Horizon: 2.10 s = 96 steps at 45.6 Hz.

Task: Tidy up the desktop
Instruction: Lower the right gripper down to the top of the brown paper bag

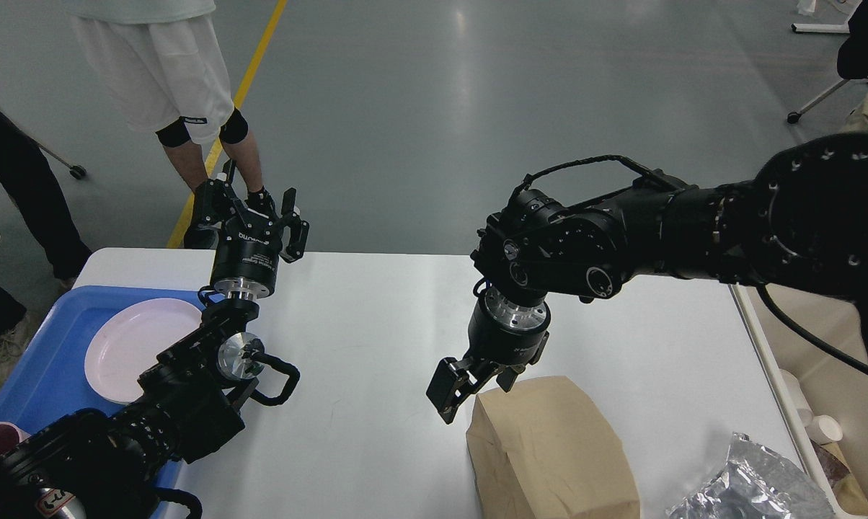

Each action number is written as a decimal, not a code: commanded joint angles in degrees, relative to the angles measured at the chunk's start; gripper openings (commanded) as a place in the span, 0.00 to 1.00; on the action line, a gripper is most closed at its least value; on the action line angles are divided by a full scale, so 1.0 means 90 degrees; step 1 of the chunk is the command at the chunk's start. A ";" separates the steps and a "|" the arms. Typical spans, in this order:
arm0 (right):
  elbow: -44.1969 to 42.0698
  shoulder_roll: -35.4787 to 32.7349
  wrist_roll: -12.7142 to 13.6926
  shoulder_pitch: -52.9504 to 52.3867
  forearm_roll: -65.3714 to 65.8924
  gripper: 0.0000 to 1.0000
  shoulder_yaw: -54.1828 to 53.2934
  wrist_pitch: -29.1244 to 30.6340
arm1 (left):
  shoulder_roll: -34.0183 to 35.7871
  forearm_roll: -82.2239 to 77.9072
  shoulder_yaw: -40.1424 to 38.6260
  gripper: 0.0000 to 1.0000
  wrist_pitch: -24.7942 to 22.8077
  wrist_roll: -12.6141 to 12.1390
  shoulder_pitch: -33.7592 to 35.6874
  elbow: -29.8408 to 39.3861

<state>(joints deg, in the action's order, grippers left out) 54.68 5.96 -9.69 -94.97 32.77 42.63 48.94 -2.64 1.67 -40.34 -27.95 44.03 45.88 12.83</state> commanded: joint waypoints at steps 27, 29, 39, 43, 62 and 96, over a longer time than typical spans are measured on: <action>-0.0422 -0.0184 0.0002 0.0786 -0.0028 1.00 0.0108 -0.0086 | 0.0000 0.0000 0.0000 0.97 0.0000 0.0000 0.0000 0.0000; -0.0402 -0.0184 0.0002 0.0776 -0.0028 1.00 0.0098 -0.0077 | 0.0000 0.0000 0.0000 0.97 0.0000 0.0000 0.0000 0.0000; -0.0344 -0.0145 0.0002 0.0776 -0.0116 1.00 0.0088 -0.0057 | 0.0000 0.0000 0.0000 0.97 0.0000 0.0000 0.0000 0.0000; -0.0383 -0.0126 0.0002 0.0825 -0.0116 1.00 0.0088 -0.0077 | 0.0000 0.0000 0.0000 0.97 0.0000 0.0000 0.0000 0.0000; -0.0734 -0.0145 -0.0007 0.1508 -0.0116 1.00 0.0107 -0.0311 | 0.0000 0.0000 0.0000 0.97 0.0000 0.0000 0.0000 0.0000; -0.1340 -0.0311 -0.0027 0.1792 -0.0174 0.00 0.0967 -0.0633 | 0.0000 0.0000 0.0000 0.97 0.0000 0.0000 0.0000 0.0000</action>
<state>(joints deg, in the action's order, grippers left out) 42.50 3.26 -9.76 -77.33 31.44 50.76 42.75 -2.64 1.67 -40.34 -27.95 44.03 45.88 12.83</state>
